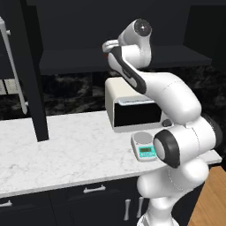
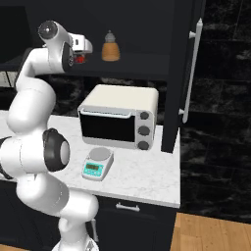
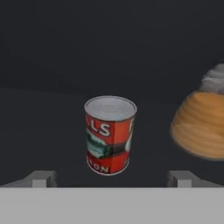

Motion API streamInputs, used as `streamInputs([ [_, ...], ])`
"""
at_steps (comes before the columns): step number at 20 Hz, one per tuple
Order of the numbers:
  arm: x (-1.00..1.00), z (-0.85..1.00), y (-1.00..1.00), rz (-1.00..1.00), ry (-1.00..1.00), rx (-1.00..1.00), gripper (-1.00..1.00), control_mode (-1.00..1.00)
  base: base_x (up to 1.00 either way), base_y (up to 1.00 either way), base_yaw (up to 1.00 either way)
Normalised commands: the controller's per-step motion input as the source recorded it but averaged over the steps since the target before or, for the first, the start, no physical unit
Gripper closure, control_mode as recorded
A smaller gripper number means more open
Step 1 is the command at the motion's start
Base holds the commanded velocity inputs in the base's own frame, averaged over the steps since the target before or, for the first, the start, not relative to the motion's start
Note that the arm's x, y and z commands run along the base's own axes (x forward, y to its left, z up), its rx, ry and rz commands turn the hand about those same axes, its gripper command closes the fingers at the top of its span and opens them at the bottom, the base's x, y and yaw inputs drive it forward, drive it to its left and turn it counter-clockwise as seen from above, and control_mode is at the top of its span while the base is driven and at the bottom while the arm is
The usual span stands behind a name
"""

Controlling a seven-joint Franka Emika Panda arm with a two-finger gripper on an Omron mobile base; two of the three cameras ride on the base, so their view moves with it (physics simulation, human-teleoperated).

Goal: Pick the canned food and place it on the digital scale for weighing, and close the cabinet.

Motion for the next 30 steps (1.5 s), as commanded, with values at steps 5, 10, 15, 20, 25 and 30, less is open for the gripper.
streamInputs([
  [5,0.61,-0.04,0.0,0.0,0.03,0.0,-1.0,-1.0,0.0,0.0,0.0],
  [10,0.44,-0.03,0.09,0.0,0.01,0.0,-1.0,-1.0,0.0,0.0,0.0],
  [15,0.29,-0.05,0.13,0.0,0.08,0.0,-1.0,-1.0,0.0,0.0,0.0],
  [20,0.24,-0.22,0.05,0.0,0.04,0.0,1.0,-1.0,0.0,0.0,0.0],
  [25,0.01,-0.23,0.04,0.0,0.0,0.0,1.0,-1.0,0.0,0.0,0.0],
  [30,-0.32,-0.42,0.04,0.05,-0.09,0.05,1.0,-1.0,0.0,0.0,0.0],
])
